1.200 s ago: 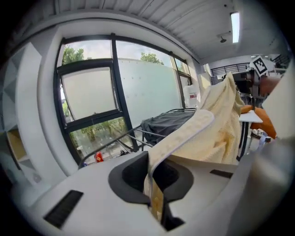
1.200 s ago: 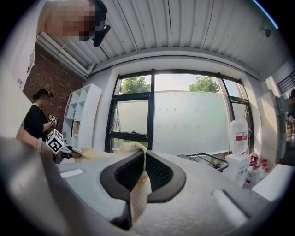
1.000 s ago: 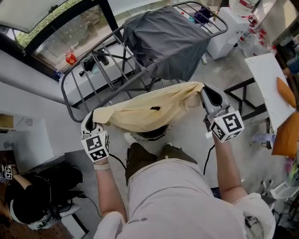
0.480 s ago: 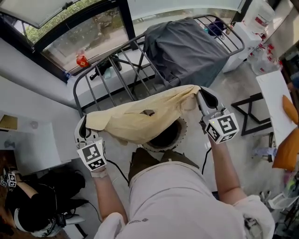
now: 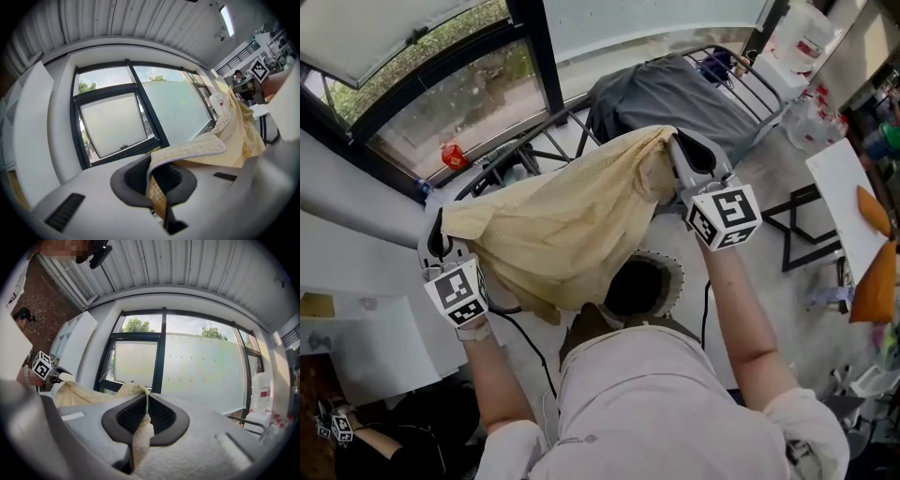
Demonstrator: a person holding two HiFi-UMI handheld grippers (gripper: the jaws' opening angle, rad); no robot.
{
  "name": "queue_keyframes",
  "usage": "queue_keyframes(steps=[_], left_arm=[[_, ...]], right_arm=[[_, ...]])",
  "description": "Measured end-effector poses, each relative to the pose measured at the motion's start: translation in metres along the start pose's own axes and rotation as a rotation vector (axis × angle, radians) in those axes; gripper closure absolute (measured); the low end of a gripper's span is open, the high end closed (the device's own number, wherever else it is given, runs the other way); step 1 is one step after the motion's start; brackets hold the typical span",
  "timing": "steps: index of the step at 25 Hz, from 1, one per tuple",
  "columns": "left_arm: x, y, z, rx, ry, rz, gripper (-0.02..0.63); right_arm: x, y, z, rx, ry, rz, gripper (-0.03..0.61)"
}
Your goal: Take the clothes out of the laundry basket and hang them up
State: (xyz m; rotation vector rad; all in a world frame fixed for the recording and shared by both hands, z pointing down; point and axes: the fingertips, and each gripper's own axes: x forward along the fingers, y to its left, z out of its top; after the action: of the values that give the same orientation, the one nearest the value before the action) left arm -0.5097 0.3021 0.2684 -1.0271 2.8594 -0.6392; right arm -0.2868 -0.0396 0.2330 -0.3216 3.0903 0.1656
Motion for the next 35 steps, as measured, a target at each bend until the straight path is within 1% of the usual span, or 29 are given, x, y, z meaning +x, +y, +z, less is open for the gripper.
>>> queue_keyframes(steps=[5,7,11,13,15,16,18,22,25,27,30,33,34,35], left_arm=[[0.064,0.013,0.030,0.019,-0.077,-0.063,0.609],[0.086,0.023,0.046,0.019,-0.116,-0.064,0.609],[0.126,0.057,0.073,-0.006,-0.175,-0.039,0.609],[0.148,0.073,0.079,-0.005,-0.186,-0.033,0.609],[0.170,0.080,0.075,0.000,-0.169,-0.046,0.609],[0.180,0.079,0.068,0.005,-0.150,-0.060,0.608],[0.196,0.072,0.046,0.020,-0.100,-0.095,0.607],[0.220,0.048,-0.010,0.056,0.023,-0.162,0.607],[0.231,0.028,-0.060,0.047,0.129,-0.232,0.607],[0.236,0.017,-0.089,0.052,0.185,-0.272,0.607],[0.236,0.000,-0.128,0.057,0.259,-0.319,0.607],[0.232,-0.013,-0.164,0.028,0.325,-0.352,0.606],[0.230,-0.017,-0.175,0.016,0.346,-0.368,0.602],[0.227,-0.022,-0.185,0.007,0.369,-0.388,0.581]], right_arm=[[0.056,0.000,0.032,-0.022,-0.048,-0.067,0.560],[0.076,-0.001,0.047,-0.031,-0.069,-0.090,0.560],[0.110,-0.007,0.073,-0.064,-0.101,-0.148,0.561],[0.128,-0.010,0.081,-0.083,-0.112,-0.181,0.561],[0.146,-0.012,0.079,-0.106,-0.093,-0.205,0.560],[0.155,-0.011,0.070,-0.119,-0.065,-0.211,0.560],[0.171,-0.007,0.042,-0.144,0.022,-0.203,0.560],[0.188,0.005,-0.039,-0.167,0.235,-0.180,0.560],[0.191,0.017,-0.100,-0.120,0.388,-0.150,0.560],[0.191,0.027,-0.132,-0.098,0.470,-0.128,0.560],[0.184,0.039,-0.168,-0.088,0.562,-0.102,0.560],[0.171,0.051,-0.205,-0.066,0.670,-0.071,0.546],[0.168,0.055,-0.217,-0.049,0.706,-0.060,0.536],[0.165,0.058,-0.228,-0.028,0.734,-0.052,0.530]])
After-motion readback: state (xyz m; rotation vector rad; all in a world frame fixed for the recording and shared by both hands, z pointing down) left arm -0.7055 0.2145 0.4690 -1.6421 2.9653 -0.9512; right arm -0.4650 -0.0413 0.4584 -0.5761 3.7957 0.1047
